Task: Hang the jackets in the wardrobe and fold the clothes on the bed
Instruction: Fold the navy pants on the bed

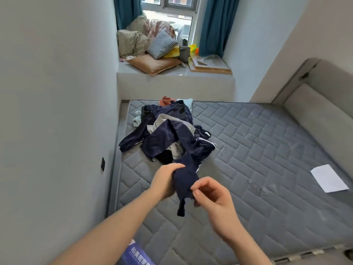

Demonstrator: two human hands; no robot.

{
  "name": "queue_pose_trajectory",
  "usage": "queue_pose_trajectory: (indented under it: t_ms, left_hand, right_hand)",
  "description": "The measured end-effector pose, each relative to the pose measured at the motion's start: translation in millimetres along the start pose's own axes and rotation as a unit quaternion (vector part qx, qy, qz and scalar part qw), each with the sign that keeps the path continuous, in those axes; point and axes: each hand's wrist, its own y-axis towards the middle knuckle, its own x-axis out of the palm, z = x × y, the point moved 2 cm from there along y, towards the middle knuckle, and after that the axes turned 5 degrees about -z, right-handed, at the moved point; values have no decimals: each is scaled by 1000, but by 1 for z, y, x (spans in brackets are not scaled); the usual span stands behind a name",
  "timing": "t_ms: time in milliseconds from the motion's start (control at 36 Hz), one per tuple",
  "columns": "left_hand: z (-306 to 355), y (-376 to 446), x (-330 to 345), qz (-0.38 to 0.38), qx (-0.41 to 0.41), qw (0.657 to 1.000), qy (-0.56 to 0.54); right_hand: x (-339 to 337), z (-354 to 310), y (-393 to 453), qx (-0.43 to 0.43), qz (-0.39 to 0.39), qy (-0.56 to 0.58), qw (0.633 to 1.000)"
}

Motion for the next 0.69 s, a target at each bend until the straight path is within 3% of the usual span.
queue_pose_trajectory:
  t_ms: [83, 167, 417, 556, 694]
  left_hand:
    - [22, 7, -31, 28, -16, 998, -56]
    - [50, 15, -61, 47, -40, 996, -67]
    - [185, 21, -85, 82, 45, 995, -30]
    - [263, 23, -68, 88, 100, 981, -141]
    - [296, 34, -80, 177, 101, 956, -210]
  right_hand:
    - [-37, 1, -2, -22, 88, -3, 996]
    - [-67, 14, -2, 13, 108, -18, 994]
    - [-76, 35, 14, 128, -1, -208, 970]
    - [-93, 37, 29, 107, 4, -194, 975]
    - [-128, 38, 29, 114, -37, -244, 962]
